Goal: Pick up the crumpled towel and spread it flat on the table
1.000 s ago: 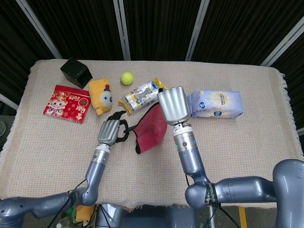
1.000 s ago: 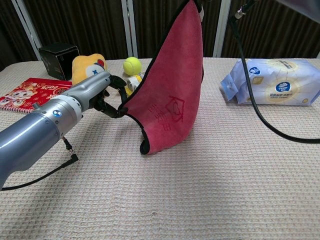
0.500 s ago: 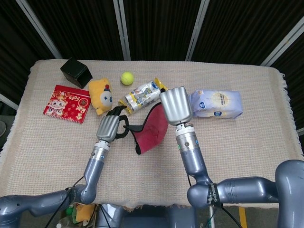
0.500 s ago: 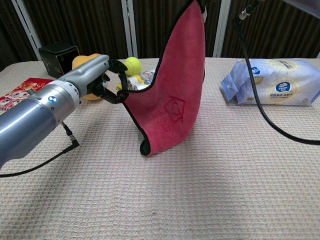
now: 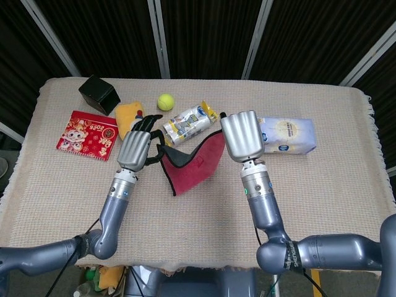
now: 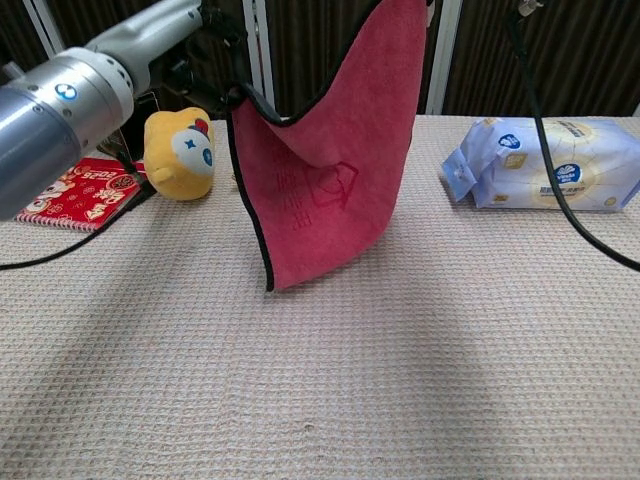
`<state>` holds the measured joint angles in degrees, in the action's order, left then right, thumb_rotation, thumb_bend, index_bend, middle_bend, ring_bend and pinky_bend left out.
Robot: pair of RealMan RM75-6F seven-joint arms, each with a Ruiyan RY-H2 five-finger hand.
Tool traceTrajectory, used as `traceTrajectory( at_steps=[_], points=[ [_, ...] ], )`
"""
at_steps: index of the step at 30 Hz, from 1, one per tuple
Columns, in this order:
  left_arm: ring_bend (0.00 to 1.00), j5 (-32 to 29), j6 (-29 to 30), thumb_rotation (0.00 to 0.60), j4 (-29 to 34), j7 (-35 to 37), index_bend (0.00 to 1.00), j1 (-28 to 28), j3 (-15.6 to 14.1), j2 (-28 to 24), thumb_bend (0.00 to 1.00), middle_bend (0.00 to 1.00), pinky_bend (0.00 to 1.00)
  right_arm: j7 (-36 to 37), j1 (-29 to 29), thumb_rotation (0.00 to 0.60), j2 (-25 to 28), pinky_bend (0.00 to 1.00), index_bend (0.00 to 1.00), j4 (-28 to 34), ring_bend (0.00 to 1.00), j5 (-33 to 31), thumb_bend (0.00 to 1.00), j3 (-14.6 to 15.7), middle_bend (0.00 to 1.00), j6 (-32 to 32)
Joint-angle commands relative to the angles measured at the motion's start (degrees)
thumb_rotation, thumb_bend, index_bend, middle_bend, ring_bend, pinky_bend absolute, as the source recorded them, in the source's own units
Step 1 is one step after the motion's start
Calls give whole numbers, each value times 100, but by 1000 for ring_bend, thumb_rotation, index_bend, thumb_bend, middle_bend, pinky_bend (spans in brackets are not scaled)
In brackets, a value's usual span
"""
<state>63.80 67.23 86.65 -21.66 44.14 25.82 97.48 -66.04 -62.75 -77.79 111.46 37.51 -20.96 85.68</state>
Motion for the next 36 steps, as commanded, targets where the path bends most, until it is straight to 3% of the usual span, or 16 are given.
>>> traceTrajectory(
  at_steps=[1,8,18,36],
  points=[
    [95,-39,37,600,144,-207,617,120,134,-153,424,131,190,119,89,600,141,897,871,104,1000,58,619,-17,982,-6],
    [95,-289,76,600,414,-465,619,301,355,-377,424,135,190,335,255,600,530,897,872,284,1000,122,619,-86,981,-58],
    [95,-476,219,600,700,-721,619,470,445,-591,423,136,190,596,357,600,958,897,871,476,1000,97,618,-239,981,-220],
    [95,-460,430,600,1057,-579,619,303,147,-1058,423,138,190,1067,629,600,1371,897,871,478,1000,80,619,-204,981,-346]
  ],
)
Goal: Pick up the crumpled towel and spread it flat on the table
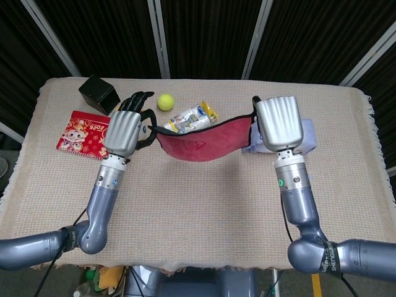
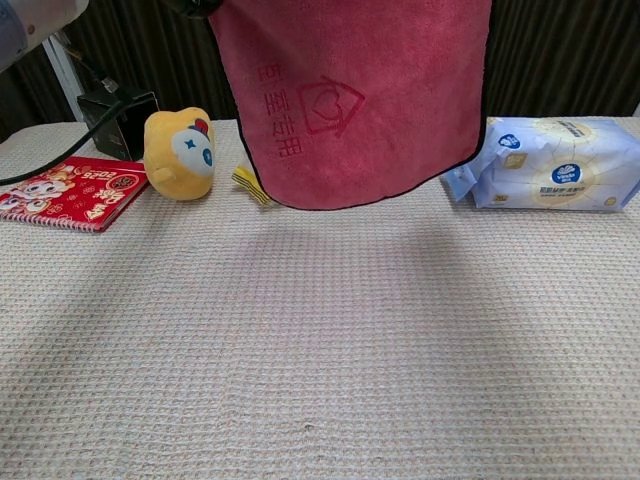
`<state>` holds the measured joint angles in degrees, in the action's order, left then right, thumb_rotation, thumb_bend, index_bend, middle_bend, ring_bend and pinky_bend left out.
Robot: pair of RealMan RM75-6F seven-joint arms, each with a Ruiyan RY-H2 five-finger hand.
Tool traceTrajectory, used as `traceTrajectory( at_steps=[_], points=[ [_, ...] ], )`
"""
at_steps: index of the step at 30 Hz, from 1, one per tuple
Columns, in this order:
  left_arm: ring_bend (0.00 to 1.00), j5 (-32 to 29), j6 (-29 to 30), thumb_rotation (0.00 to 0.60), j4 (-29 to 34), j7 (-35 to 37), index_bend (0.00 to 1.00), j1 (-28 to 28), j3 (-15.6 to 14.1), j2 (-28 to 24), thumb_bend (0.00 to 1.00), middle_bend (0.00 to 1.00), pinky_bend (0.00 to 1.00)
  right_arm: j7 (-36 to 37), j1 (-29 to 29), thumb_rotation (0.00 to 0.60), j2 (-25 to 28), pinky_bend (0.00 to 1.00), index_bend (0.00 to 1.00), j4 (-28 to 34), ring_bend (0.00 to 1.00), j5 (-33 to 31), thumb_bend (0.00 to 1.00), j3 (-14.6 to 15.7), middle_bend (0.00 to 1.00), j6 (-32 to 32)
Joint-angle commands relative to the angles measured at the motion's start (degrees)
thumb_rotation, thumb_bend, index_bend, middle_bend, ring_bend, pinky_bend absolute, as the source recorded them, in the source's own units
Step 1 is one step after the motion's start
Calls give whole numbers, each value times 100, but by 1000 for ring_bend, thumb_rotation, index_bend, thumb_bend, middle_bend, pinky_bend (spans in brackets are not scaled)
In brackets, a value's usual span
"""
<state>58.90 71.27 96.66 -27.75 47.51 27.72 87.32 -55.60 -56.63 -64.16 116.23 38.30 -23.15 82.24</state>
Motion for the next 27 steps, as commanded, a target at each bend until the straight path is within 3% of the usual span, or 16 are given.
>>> traceTrajectory(
  at_steps=[1,9,15,27],
  points=[
    [95,52,43,600,92,43,619,-51,-73,-69,423,138,190,27,26,600,10,897,871,1,1000,7,619,32,982,-1],
    [95,127,139,600,228,133,620,-149,-237,-195,423,139,190,59,111,600,23,897,871,29,1000,56,619,145,982,57],
    [95,-21,118,600,202,222,621,-134,-199,-230,424,141,190,80,116,600,9,897,871,-30,1000,19,619,144,982,60],
    [95,-263,-58,600,-361,183,622,178,-228,116,423,141,190,333,102,600,-185,897,871,-663,1000,-85,619,199,981,-250]
  ],
)
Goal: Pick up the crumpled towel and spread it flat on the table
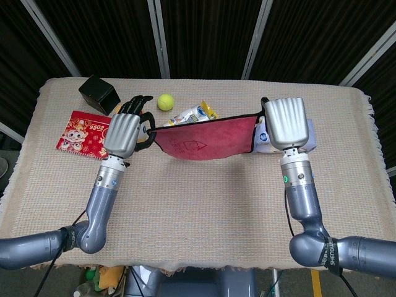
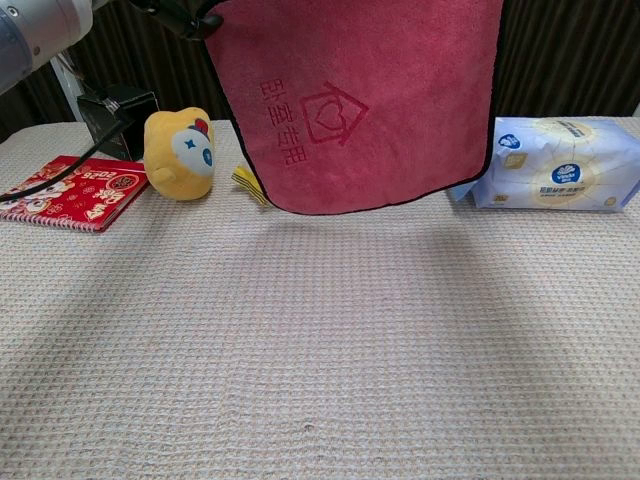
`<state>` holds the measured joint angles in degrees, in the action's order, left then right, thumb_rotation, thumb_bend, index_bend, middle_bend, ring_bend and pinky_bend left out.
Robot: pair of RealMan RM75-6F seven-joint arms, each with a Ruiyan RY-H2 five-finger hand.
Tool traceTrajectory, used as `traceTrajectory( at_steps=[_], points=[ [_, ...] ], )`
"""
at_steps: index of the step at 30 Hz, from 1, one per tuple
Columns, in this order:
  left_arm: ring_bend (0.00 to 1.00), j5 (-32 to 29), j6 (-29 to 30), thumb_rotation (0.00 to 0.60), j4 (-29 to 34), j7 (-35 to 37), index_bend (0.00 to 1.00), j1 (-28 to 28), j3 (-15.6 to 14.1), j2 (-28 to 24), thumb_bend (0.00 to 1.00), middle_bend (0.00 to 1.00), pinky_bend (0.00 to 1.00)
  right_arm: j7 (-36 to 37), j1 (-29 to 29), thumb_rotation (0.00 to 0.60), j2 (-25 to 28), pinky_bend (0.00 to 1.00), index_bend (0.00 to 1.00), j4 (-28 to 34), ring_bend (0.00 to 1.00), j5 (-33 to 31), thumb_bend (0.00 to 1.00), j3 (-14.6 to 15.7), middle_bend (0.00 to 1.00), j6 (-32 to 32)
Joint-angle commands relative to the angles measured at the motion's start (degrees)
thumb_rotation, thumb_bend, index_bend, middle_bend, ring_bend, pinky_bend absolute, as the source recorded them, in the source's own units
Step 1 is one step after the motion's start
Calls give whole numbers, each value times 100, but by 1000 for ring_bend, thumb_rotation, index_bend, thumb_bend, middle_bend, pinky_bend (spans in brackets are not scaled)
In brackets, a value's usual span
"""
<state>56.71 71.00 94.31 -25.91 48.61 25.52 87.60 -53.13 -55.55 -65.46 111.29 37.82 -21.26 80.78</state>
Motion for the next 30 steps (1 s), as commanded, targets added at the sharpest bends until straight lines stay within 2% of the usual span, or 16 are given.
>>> traceTrajectory(
  at_steps=[1,14,24,30],
  points=[
    [95,-63,-47,600,-195,-2,622,98,-7,124,423,141,190,116,-9,600,-72,897,871,-246,1000,-47,619,12,981,-147],
    [95,-62,-119,600,-709,7,621,355,-57,445,423,140,190,346,2,600,-237,897,871,-787,1000,-13,619,92,982,-419],
    [95,105,-13,600,-492,34,622,210,-338,445,423,140,190,323,282,600,-79,897,871,-375,1000,50,619,250,981,-135],
    [95,374,177,600,-118,96,622,-40,-651,369,424,140,190,333,591,600,-57,897,871,-38,1000,251,619,515,981,174]
  ],
)
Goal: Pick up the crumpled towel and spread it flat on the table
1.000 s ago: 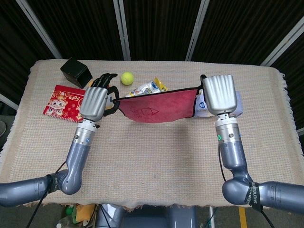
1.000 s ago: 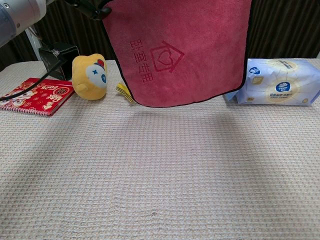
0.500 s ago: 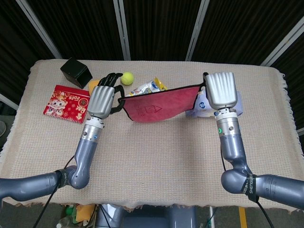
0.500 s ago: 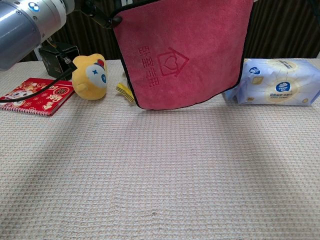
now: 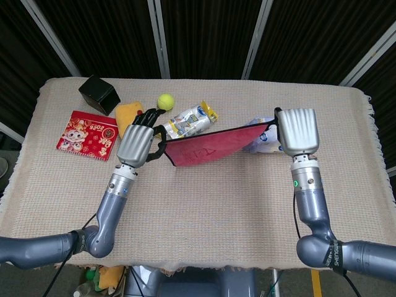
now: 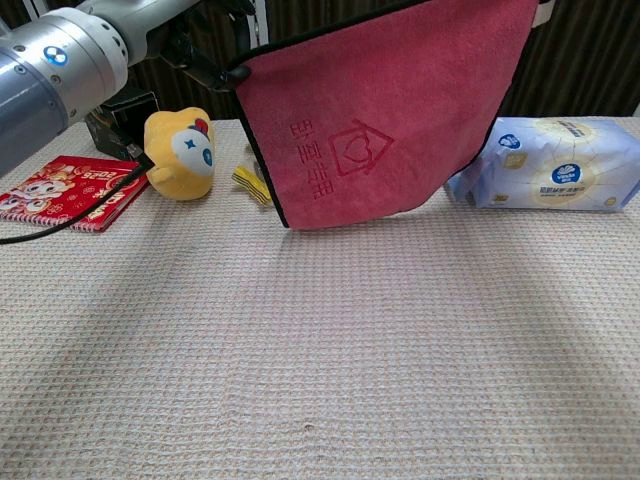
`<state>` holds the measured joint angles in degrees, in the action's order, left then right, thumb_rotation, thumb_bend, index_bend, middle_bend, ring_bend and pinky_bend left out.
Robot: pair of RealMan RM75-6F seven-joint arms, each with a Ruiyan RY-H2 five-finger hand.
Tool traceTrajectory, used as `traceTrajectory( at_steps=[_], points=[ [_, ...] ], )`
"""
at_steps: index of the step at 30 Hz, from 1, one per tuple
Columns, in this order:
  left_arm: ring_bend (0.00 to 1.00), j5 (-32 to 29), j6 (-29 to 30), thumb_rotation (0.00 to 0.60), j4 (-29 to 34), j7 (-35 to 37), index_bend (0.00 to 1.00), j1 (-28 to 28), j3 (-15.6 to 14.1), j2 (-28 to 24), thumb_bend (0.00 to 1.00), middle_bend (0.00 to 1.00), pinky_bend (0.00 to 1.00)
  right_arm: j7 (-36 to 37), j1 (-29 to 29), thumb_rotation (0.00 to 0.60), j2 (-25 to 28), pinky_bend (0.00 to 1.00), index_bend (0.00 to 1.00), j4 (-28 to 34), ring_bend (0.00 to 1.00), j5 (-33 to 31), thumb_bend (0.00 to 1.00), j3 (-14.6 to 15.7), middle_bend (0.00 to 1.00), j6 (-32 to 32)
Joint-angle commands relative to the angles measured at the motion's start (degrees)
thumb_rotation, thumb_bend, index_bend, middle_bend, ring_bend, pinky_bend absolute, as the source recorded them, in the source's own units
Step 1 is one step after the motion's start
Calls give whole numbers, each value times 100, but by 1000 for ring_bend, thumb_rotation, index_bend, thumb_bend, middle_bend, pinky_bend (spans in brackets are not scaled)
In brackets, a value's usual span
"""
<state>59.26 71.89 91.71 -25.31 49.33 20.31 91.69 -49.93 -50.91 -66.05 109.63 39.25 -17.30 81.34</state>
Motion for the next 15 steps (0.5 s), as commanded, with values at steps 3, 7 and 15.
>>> traceTrajectory(
  at_steps=[3,7,15],
  points=[
    [95,258,178,600,293,68,622,-251,-310,-68,424,140,190,43,281,600,-41,897,872,272,1000,260,619,277,981,247],
    [95,438,278,600,420,96,622,-430,-538,-107,424,140,190,45,469,600,-125,897,871,444,1000,544,619,501,982,415],
    [95,736,349,600,609,163,622,-673,-840,-151,423,140,190,-77,764,600,-313,897,872,685,1000,1107,619,865,981,693]
  ],
)
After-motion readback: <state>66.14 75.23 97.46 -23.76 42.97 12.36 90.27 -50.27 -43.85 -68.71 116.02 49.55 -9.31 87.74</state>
